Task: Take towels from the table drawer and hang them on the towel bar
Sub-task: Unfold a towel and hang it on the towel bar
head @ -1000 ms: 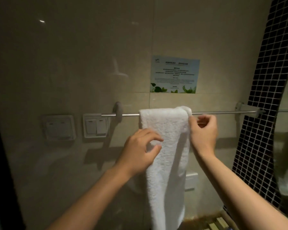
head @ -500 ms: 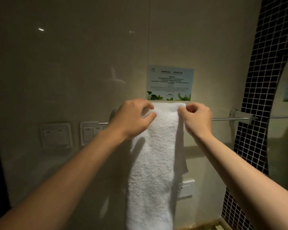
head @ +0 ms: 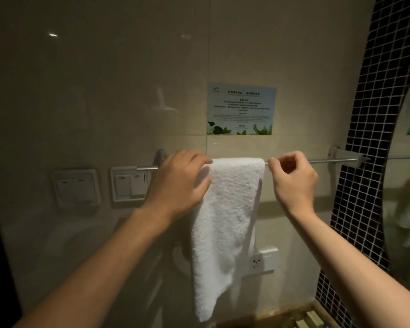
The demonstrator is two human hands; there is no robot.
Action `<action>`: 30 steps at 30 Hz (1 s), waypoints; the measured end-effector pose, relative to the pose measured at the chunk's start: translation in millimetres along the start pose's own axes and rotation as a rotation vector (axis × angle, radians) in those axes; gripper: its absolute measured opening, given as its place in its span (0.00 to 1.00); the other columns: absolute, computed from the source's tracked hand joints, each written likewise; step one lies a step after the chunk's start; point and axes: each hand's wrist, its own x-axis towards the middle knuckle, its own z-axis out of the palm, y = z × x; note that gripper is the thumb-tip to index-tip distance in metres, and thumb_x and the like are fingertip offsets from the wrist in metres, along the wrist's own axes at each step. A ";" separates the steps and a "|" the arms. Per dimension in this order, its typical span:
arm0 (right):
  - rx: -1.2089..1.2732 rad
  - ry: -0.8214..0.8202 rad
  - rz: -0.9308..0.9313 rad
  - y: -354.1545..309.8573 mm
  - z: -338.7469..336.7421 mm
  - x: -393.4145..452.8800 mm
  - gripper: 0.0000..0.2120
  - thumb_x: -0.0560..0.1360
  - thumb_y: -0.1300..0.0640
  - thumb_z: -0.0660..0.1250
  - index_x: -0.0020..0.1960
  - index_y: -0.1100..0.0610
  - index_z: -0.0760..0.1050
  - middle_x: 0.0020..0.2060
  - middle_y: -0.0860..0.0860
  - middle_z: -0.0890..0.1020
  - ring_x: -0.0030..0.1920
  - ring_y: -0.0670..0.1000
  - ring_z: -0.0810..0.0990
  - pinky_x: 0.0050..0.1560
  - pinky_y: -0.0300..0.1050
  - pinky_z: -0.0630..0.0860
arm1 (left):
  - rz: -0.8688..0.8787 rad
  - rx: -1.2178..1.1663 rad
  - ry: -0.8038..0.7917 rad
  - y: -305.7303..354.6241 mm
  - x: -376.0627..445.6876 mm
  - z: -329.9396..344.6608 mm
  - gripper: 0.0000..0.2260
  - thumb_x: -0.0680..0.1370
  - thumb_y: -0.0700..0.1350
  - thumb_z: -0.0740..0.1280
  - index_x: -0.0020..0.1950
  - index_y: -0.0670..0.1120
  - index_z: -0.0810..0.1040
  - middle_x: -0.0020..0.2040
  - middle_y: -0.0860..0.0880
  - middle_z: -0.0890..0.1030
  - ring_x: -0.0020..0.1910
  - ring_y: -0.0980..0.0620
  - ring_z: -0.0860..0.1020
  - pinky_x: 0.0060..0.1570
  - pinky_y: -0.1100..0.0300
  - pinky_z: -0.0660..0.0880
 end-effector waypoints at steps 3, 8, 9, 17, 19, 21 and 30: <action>0.125 -0.134 0.199 21.2 1.9 -29.0 0.06 0.75 0.53 0.72 0.50 0.55 0.82 0.42 0.46 0.84 0.44 0.45 0.82 0.49 0.43 0.77 | -0.105 -0.162 0.162 7.3 -36.8 11.8 0.08 0.75 0.45 0.71 0.54 0.50 0.81 0.52 0.53 0.78 0.54 0.54 0.76 0.56 0.59 0.74; 0.293 -0.257 0.422 40.5 19.4 -41.9 0.08 0.73 0.54 0.74 0.51 0.55 0.85 0.44 0.49 0.86 0.46 0.47 0.83 0.51 0.43 0.77 | -0.480 -0.507 0.067 11.0 -56.2 29.5 0.14 0.75 0.45 0.72 0.59 0.53 0.81 0.60 0.55 0.74 0.58 0.56 0.76 0.57 0.63 0.73; 0.303 -0.267 0.435 39.5 20.4 -40.1 0.05 0.73 0.55 0.74 0.48 0.55 0.85 0.42 0.49 0.86 0.43 0.47 0.82 0.47 0.43 0.77 | -0.504 -0.584 0.020 10.6 -54.1 29.6 0.16 0.75 0.45 0.72 0.63 0.52 0.80 0.62 0.55 0.74 0.60 0.57 0.76 0.57 0.67 0.72; 0.267 -0.226 0.267 10.3 8.5 -10.0 0.03 0.73 0.58 0.73 0.40 0.54 0.83 0.35 0.47 0.84 0.37 0.44 0.78 0.40 0.40 0.74 | -0.416 -0.545 -0.028 23.6 -36.1 -3.6 0.21 0.79 0.46 0.67 0.73 0.51 0.73 0.68 0.59 0.71 0.66 0.64 0.67 0.69 0.67 0.60; 0.192 -0.206 0.184 1.8 8.6 2.9 0.04 0.72 0.55 0.73 0.38 0.51 0.82 0.37 0.47 0.84 0.39 0.46 0.80 0.43 0.43 0.76 | -0.347 -0.252 -0.053 25.3 -26.3 -11.6 0.23 0.80 0.53 0.64 0.75 0.54 0.69 0.71 0.58 0.69 0.71 0.57 0.60 0.72 0.57 0.54; 0.066 -0.193 0.084 -5.9 8.4 14.5 0.02 0.71 0.52 0.73 0.40 0.49 0.82 0.43 0.50 0.82 0.44 0.49 0.80 0.48 0.45 0.76 | -0.295 -0.071 -0.076 21.9 -14.0 -16.2 0.23 0.80 0.56 0.61 0.76 0.56 0.67 0.74 0.57 0.68 0.72 0.54 0.58 0.69 0.52 0.51; -0.143 -0.184 -0.022 -4.1 11.5 18.8 0.06 0.73 0.49 0.71 0.42 0.50 0.82 0.44 0.52 0.79 0.48 0.55 0.80 0.55 0.53 0.76 | -0.187 0.045 -0.100 -6.0 0.8 -16.2 0.15 0.82 0.52 0.59 0.66 0.57 0.78 0.66 0.56 0.78 0.70 0.55 0.66 0.72 0.47 0.42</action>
